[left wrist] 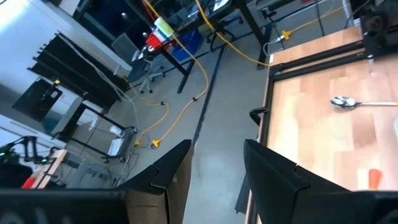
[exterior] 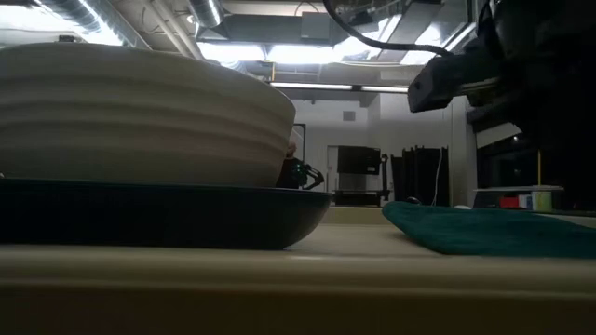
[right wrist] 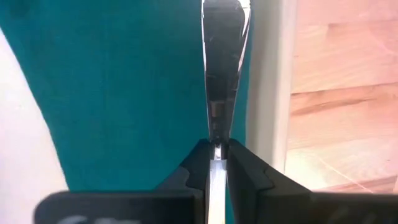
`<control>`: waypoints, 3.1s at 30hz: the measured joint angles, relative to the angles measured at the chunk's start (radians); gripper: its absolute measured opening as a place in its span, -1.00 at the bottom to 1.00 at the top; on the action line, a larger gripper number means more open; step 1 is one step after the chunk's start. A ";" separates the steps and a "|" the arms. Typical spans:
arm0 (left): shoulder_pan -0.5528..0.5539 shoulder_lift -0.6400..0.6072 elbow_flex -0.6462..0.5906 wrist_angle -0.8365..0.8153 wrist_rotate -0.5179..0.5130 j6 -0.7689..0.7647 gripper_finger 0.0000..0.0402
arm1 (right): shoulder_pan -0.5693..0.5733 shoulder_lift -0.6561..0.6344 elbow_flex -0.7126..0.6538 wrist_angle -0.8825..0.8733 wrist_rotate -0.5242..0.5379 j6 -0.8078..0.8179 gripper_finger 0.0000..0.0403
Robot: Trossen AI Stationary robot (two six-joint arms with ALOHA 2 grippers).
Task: Set up tray
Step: Put the orange knife on top of the dark green napkin, then put the orange fork on top of the dark green napkin to the left of the orange knife
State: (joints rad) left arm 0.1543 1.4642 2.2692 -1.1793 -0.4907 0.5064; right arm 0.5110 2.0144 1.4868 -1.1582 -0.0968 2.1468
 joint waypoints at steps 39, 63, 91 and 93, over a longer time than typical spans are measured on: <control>0.000 0.000 0.000 0.000 0.023 -0.012 -0.29 | 0.002 0.003 -0.122 0.155 -0.002 -0.003 -0.78; 0.000 0.006 -0.001 0.000 0.044 -0.014 -0.29 | 0.002 0.005 -0.010 0.040 -0.009 -0.032 -0.27; 0.000 0.002 0.000 0.069 -0.033 -0.068 -0.29 | -0.309 -0.292 -0.004 -0.412 0.498 -0.615 -0.22; 0.000 0.002 0.000 0.068 -0.062 -0.118 -0.29 | -0.357 -0.355 -0.088 -0.401 0.498 -0.677 -0.22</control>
State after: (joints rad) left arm 0.1543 1.4660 2.2692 -1.1118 -0.5526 0.3880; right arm 0.1543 1.6598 1.3987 -1.5589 0.4011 1.4701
